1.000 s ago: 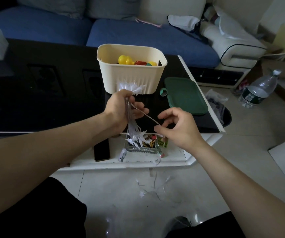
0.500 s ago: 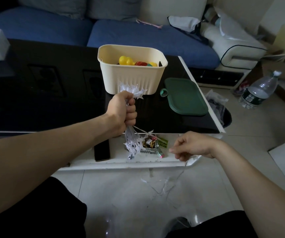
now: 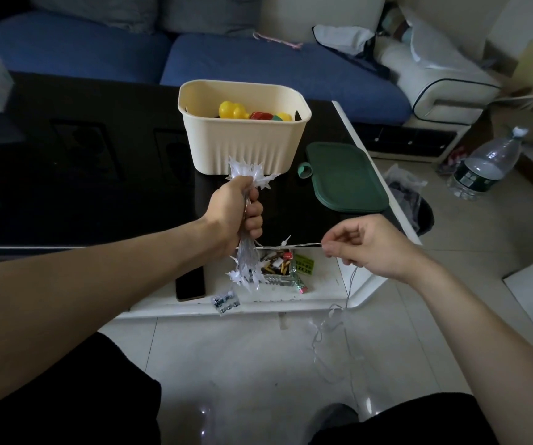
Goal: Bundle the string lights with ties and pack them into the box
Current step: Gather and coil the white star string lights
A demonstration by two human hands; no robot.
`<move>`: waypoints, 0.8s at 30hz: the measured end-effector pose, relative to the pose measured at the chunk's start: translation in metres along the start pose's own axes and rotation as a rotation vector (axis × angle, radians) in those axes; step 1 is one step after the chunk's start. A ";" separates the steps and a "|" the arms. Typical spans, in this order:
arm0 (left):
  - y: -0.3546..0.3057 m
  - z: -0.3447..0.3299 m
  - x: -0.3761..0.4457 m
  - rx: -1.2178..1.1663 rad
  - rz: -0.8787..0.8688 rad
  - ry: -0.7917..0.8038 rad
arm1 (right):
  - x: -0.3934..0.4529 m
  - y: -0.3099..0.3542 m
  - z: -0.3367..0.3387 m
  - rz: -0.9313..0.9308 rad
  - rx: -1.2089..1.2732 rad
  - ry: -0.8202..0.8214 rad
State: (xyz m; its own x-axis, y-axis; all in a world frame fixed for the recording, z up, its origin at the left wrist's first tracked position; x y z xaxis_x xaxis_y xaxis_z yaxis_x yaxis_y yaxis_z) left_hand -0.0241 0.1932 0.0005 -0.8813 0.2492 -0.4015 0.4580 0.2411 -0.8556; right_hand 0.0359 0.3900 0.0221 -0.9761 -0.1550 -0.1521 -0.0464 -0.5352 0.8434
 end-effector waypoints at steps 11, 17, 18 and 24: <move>0.006 -0.013 0.001 0.095 -0.078 0.038 | 0.005 0.015 -0.032 0.044 -0.162 0.164; 0.012 -0.024 -0.003 0.149 -0.043 0.123 | 0.009 0.020 -0.036 0.095 -0.129 0.044; 0.015 -0.025 -0.003 0.164 -0.027 0.134 | 0.009 0.020 -0.037 0.098 -0.120 0.030; 0.040 -0.030 -0.013 0.338 0.130 0.247 | 0.012 0.029 -0.042 0.115 -0.245 -0.056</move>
State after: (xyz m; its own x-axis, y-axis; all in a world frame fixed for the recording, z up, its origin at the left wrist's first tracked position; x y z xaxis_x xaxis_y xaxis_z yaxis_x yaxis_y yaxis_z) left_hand 0.0090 0.2277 -0.0184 -0.7456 0.4839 -0.4582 0.4633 -0.1179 -0.8783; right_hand 0.0319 0.3380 0.0230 -0.9825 -0.1842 -0.0279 0.1118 -0.7030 0.7024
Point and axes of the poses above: each hand's wrist, its own x-axis towards the middle knuckle, its own z-axis out of the back of the hand, y = z × x, the point moved 8 cm from there along x, towards the middle knuckle
